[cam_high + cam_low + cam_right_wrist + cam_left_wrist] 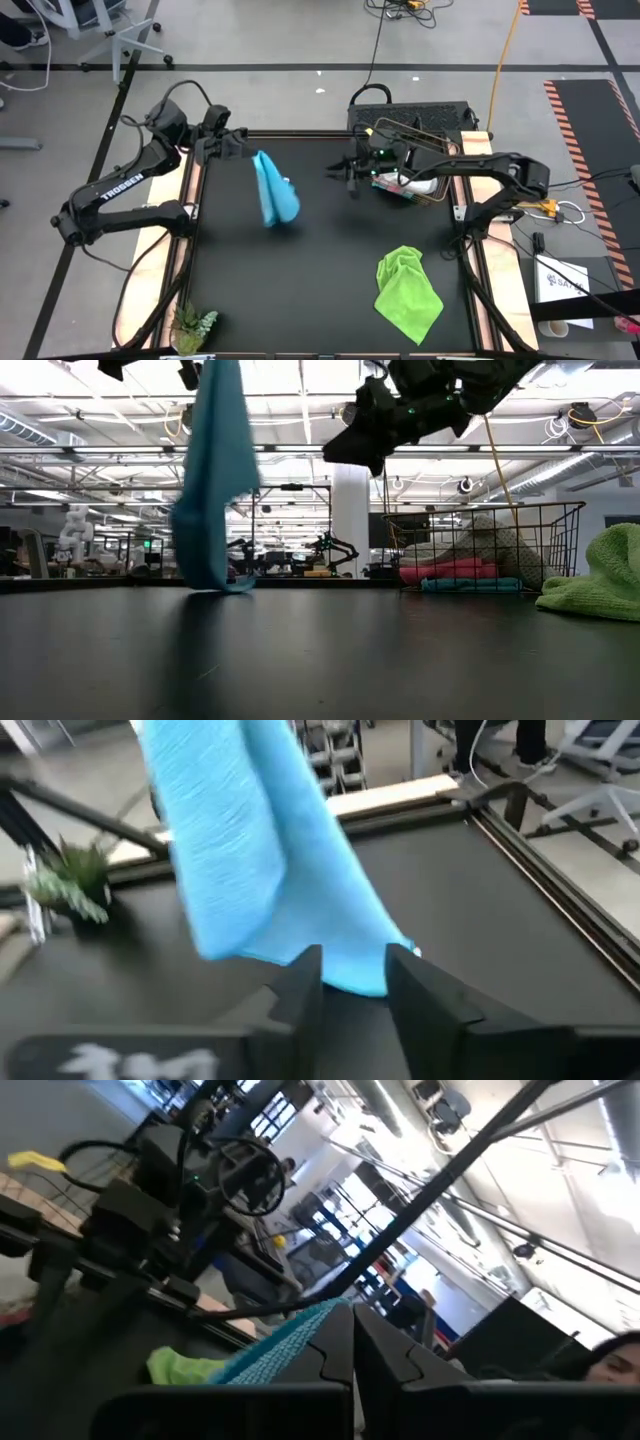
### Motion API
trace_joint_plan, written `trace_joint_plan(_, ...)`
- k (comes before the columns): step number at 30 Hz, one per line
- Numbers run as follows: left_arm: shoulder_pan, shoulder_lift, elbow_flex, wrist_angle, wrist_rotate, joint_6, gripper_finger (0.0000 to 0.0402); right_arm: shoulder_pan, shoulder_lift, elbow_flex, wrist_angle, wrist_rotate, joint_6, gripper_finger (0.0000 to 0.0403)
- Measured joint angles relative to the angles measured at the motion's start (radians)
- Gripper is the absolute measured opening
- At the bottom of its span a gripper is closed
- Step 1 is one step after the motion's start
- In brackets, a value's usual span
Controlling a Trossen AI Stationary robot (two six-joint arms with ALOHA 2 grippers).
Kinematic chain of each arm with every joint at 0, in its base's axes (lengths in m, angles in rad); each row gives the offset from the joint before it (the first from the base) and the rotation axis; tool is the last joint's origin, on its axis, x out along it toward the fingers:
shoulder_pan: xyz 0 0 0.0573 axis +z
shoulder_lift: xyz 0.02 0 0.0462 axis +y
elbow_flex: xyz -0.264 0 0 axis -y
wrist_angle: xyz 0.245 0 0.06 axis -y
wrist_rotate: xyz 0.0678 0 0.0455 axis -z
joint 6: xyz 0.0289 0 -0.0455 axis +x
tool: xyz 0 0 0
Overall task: Fold microfiber towels
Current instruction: Fold the blue towel
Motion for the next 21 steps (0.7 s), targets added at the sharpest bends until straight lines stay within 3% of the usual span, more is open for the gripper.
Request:
trace_joint_plan(8,-0.029,0.0,0.0,-0.005,0.006,-0.019,0.0004,0.05,0.091,0.0,0.183,-0.101,0.157,0.017)
trace_joint_plan(16,-0.038,0.0,0.0,-0.006,-0.021,-0.014,0.0005,0.119,0.264,0.001,0.438,-0.135,0.25,0.017)
trace_joint_plan(21,-0.038,0.0,0.0,-0.006,-0.021,-0.015,0.0004,0.126,0.352,0.02,0.461,-0.135,0.257,0.0171)
